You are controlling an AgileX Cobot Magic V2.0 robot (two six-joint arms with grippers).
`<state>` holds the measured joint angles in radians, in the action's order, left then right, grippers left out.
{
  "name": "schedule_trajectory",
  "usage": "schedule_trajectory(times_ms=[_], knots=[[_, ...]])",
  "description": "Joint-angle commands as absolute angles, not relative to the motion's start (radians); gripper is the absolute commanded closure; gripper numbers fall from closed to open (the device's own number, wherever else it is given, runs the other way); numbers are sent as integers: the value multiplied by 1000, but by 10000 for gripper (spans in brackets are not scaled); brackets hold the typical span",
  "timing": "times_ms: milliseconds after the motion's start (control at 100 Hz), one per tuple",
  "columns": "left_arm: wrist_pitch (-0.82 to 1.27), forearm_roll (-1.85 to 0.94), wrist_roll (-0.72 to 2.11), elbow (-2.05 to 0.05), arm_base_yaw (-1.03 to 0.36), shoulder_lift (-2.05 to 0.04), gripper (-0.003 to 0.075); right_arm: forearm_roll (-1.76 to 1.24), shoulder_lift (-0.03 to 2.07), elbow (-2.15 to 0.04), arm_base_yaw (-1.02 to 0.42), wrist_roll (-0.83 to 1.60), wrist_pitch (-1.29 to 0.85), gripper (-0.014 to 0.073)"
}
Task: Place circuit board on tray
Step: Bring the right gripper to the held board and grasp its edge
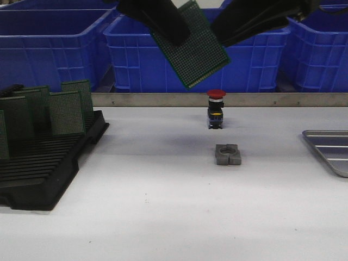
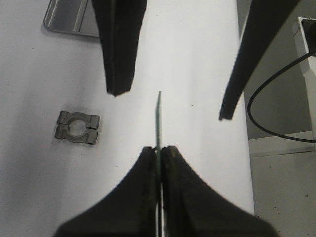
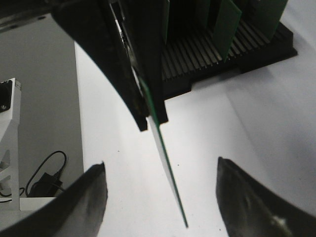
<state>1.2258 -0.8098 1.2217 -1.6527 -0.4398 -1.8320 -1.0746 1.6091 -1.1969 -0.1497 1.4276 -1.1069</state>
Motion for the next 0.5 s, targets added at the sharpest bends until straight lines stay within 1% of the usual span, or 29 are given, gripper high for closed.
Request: schedule_trajectory(times_ms=[0,120,220,290,330,360,430,490], knots=[[1277,-880,1214,-1682,-449,-1779,738,-1142,1604,-1243,-171,1441,-1112,96],[1277,-880,1214,-1682,-449,-1779,738,-1142,1630,-1252,-194,1441,-1109,104],[1277,-880,1214,-1682,-449,-1779,738,-1142,1637,-1253,-202,1441,-1105,172],[1277,-880,1214,-1682,-449,-1779,738,-1142,1637,-1253,-202,1441,-1105,256],[1277,-880,1214,-1682,-449,-1779,738,-1142,1637,-1253,-202,1441,-1105,326],[1277,-880,1214,-1682,-449,-1779,738,-1142,1637,-1253,-202,1441,-1105,356],[1277,-880,1214,-1682,-449,-1779,738,-1142,1637,-1253,-202,1441,-1105,466],[1277,-880,1214,-1682,-449,-1779,738,-1142,1637,-1253,-202,1441,-1105,540]])
